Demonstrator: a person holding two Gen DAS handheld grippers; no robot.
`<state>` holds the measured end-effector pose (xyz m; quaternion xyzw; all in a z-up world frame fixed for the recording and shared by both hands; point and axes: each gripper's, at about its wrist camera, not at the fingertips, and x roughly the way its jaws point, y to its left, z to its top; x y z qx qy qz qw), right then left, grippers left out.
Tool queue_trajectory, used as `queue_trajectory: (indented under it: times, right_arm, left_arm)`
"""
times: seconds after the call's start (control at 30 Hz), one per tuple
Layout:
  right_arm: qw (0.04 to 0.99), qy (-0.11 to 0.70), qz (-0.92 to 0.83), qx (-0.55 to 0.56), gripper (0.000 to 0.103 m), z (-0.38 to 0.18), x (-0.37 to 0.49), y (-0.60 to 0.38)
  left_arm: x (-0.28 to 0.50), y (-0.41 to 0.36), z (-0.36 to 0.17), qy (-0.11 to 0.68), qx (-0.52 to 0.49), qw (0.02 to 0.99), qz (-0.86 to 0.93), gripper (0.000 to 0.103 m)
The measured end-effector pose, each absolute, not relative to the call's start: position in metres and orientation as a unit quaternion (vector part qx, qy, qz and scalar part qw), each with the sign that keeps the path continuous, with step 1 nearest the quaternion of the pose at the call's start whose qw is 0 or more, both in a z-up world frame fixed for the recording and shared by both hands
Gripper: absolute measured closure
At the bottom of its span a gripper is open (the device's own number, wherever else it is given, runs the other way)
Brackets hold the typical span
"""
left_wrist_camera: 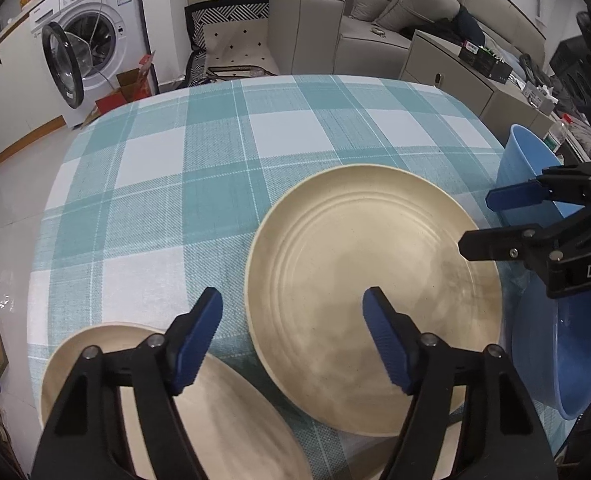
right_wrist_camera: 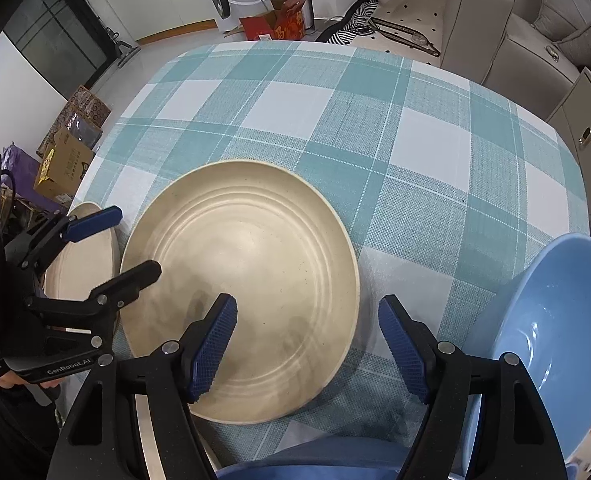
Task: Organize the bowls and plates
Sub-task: 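Lower the left gripper onto a cream plate rim and close it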
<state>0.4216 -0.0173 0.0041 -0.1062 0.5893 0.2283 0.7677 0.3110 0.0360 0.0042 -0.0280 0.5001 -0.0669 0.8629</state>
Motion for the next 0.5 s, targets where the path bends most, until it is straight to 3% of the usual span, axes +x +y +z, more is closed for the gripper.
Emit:
queue_trajectory:
  times: [0.5]
  right_arm:
    - [0.763,0.591,0.23,-0.122,0.033,0.0023,0.4261,-0.0155]
  left_arm:
    - [0.3081,0.0311,-0.0063,0.53,-0.025,0.845,-0.067,0.038]
